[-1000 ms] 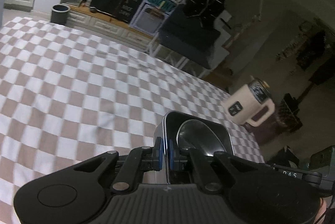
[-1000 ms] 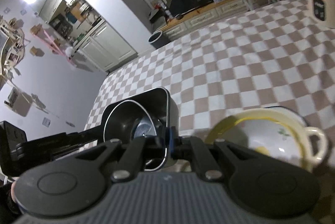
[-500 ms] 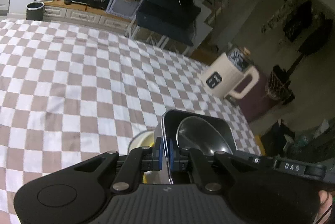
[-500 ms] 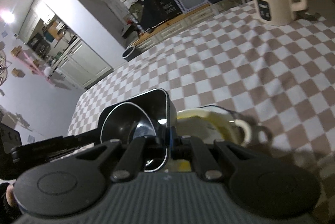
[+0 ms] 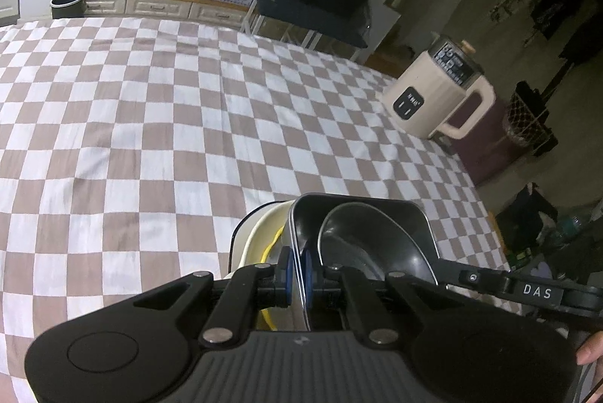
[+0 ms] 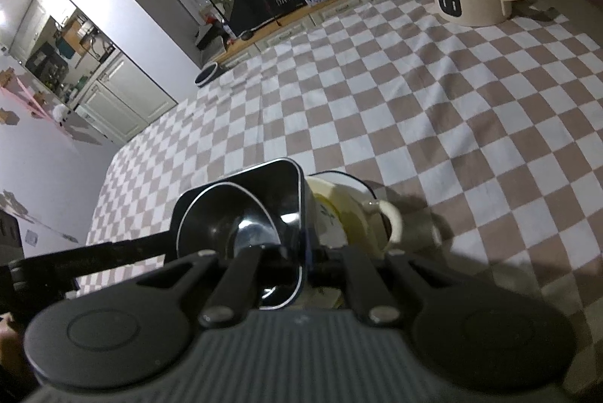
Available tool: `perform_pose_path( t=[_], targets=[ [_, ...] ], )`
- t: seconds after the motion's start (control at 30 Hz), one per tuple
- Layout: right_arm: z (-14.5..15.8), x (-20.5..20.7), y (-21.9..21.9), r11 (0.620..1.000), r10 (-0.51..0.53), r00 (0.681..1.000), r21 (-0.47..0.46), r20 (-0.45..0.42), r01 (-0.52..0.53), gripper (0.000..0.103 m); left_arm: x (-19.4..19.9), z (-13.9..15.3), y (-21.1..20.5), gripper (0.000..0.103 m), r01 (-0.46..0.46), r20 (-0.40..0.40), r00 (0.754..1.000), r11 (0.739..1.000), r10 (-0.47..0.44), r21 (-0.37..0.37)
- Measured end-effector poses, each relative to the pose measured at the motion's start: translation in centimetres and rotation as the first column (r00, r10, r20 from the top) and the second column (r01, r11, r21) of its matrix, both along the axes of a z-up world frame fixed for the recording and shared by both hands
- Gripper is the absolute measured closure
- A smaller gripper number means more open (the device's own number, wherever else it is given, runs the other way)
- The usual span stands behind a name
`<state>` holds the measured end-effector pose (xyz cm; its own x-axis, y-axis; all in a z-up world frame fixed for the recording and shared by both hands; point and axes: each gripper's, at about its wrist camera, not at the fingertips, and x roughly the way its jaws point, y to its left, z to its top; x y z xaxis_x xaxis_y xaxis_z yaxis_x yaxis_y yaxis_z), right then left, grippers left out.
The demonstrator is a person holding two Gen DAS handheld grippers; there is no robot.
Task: Organize plates and bowls
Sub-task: 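Lower the pan stack into the cream bowl and open both tools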
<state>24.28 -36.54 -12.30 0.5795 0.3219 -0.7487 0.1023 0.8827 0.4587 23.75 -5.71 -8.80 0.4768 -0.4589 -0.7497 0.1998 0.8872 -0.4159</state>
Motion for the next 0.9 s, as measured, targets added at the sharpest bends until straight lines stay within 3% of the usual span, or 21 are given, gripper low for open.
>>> perform_pose_path(
  t=[0.9],
  targets=[
    [-1.0,0.3,-0.4,0.999,0.017,0.998,-0.03,-0.065,-0.019,0.098,0.5,-1.6,-1.1,0.097,0.03,-0.05,0.998,0.998,-0.028,0.057]
  ],
)
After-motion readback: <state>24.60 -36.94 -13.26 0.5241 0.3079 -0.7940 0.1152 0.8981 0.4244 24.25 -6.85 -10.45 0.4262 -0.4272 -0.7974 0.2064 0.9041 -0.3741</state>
